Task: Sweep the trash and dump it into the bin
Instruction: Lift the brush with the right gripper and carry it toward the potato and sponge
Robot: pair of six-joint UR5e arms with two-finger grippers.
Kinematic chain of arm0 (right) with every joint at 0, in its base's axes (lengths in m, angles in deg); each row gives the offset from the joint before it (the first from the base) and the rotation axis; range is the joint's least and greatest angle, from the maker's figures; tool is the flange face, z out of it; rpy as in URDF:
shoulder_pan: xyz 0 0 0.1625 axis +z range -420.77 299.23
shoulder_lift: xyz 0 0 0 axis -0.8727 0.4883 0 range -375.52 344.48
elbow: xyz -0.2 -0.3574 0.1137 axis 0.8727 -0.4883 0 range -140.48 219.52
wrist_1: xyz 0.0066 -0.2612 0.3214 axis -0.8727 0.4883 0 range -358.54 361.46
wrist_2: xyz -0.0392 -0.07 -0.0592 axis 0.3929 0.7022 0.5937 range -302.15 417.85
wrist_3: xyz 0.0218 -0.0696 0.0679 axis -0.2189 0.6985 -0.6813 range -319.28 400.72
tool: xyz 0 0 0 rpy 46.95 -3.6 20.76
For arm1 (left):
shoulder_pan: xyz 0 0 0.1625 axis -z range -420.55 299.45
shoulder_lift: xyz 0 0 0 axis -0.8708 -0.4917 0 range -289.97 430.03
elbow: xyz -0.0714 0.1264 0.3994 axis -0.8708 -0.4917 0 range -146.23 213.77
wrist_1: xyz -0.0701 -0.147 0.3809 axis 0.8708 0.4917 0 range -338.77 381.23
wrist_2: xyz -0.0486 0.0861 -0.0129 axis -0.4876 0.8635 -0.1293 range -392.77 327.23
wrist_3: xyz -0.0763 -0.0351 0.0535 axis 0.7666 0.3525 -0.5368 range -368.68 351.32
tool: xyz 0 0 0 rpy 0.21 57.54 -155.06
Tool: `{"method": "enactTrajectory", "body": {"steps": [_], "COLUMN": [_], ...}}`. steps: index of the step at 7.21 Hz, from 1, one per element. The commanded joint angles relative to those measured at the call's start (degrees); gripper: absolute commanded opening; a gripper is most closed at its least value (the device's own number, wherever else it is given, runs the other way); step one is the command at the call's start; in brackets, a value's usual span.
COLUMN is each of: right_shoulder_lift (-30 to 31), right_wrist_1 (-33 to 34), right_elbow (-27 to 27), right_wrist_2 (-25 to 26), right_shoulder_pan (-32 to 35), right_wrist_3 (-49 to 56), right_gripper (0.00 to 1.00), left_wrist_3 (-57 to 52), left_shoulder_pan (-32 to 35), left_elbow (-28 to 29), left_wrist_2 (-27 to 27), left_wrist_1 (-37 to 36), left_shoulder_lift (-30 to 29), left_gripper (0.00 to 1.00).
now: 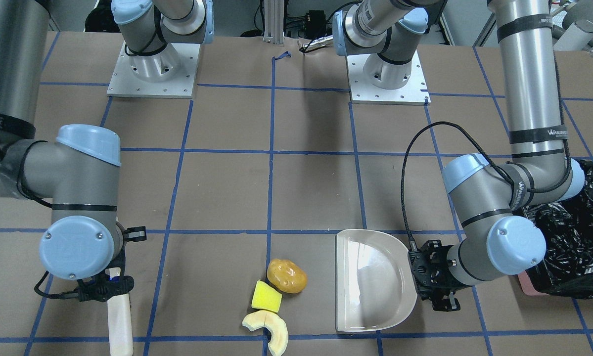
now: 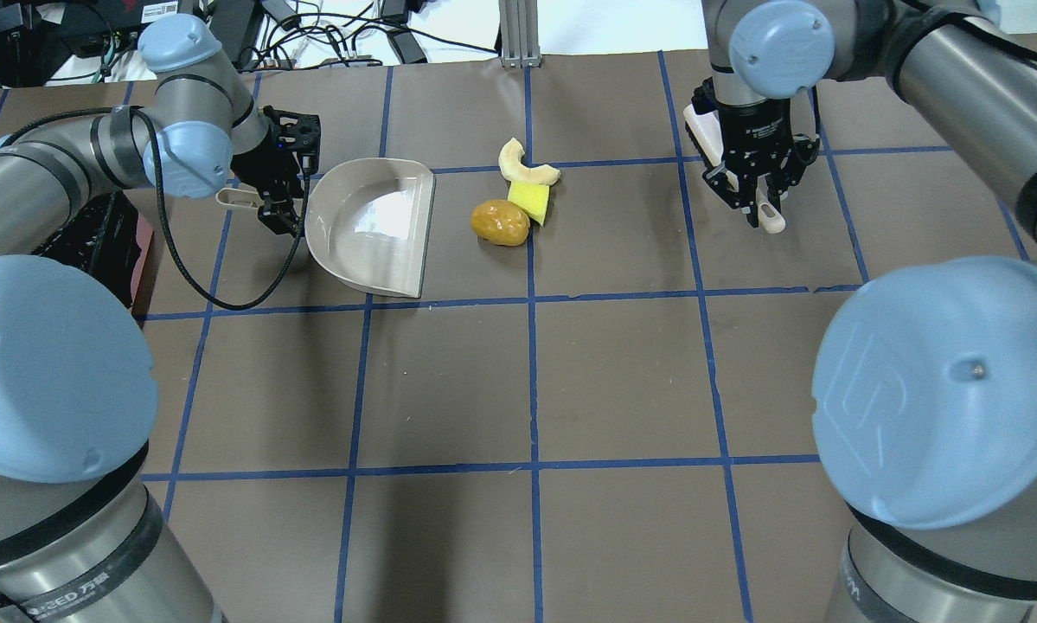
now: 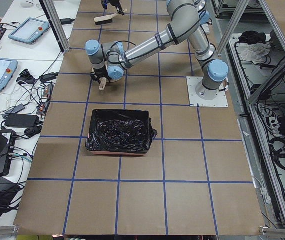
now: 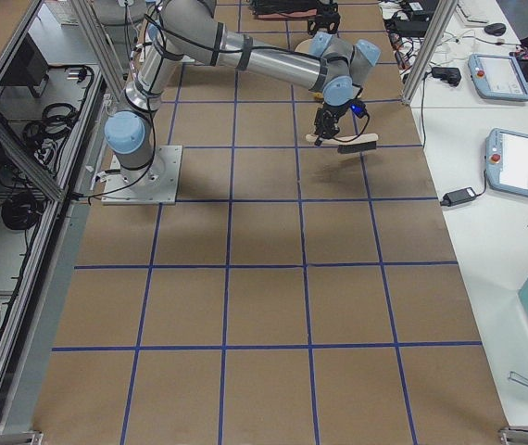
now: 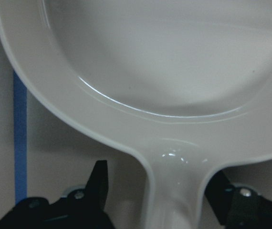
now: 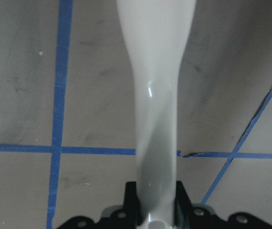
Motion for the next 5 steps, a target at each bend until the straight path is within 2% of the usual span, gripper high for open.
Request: {"method": "enactTrajectory", "body": {"steps": [1,2,3,5], "right_shoulder_lift": [-2.1,-3.0,-3.1,-4.8], "right_wrist_1": [0.0,0.0,0.0,0.0], "right_elbow": [-3.2,-4.7,-7.2,-8.0], "right_wrist_2": [0.6,0.2,-0.7,-1.3], "right_shoulder_pan": [2.5,3.2,5.3,7.3], "right_wrist_3": [0.0,-0.1,-2.1,-2.7], "right_gripper": [0.03,0.0,0.0,0.0], "left_wrist_3": [-0.4,-0.5,-0.5,-0.4], "left_shoulder_pan": [0.2,0.2,0.4,0.5], "left_elbow": [-0.8,-0.8,-0.8,-0.8], "left_wrist_2": [0.0,0.0,0.0,0.0], "left_wrist_1": [-1.0,-1.1,-1.2,-1.2], "left_shoulder_lift": [0.0,0.0,-0.1,-0.2], "left_gripper": [0.36,0.19,0.1,0.04]}}
